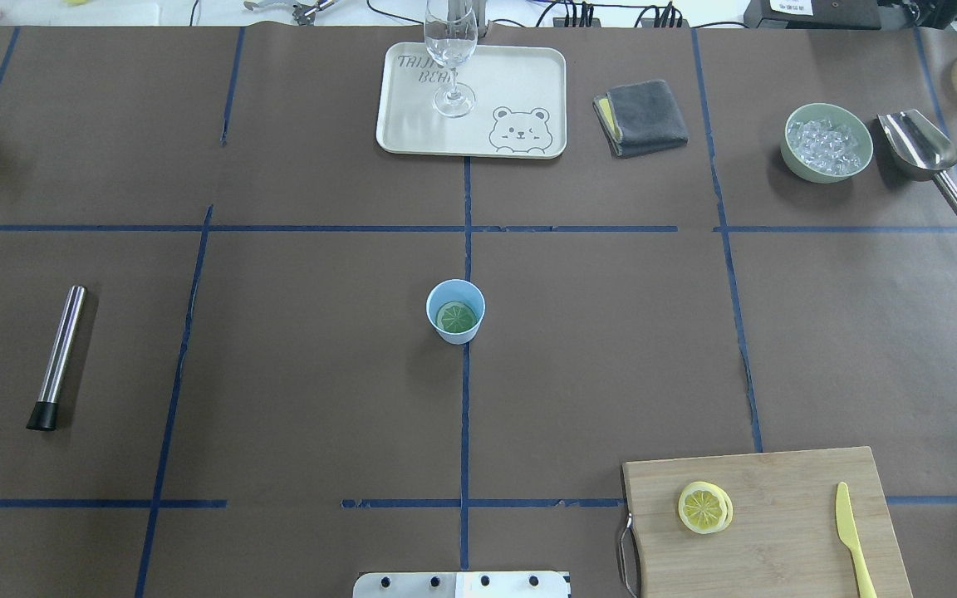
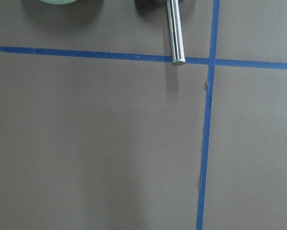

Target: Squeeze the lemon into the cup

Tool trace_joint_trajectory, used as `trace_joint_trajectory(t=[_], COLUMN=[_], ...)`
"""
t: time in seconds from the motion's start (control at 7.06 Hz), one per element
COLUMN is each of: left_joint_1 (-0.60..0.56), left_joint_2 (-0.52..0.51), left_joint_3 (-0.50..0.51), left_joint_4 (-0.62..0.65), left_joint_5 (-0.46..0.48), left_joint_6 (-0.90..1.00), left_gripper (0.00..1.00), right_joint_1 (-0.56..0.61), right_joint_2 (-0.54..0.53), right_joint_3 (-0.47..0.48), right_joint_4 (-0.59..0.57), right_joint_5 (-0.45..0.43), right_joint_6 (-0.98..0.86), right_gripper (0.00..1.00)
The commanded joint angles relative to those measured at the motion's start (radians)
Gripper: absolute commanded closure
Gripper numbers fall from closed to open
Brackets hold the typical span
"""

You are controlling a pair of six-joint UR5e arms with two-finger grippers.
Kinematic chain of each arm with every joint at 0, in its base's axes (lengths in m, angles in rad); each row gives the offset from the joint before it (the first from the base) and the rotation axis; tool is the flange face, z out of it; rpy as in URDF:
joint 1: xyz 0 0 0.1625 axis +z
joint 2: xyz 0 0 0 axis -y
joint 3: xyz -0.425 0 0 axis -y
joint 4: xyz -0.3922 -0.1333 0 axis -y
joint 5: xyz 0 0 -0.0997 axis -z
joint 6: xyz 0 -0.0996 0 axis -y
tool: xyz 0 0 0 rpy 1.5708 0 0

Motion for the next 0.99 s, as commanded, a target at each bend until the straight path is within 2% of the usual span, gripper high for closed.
trace_joint_trajectory(t=[0.0,0.85], left_joint_1=[0.000,0.000], left_joint_2=[-0.001,-0.010], left_joint_3=[0.000,0.001], left_joint_4=[0.001,0.004], left_joint_5=[0.000,-0.008], left_joint_6=[0.000,0.000], left_gripper=[0.00,0.00], right_joint_1=[0.000,0.000], right_joint_2=[-0.001,-0.003], right_joint_3=[0.000,-0.017], right_joint_4=[0.001,0.005], right_joint_5=[0.000,0.000], right_joint_6=[0.000,0.002], right_gripper=[0.00,0.00])
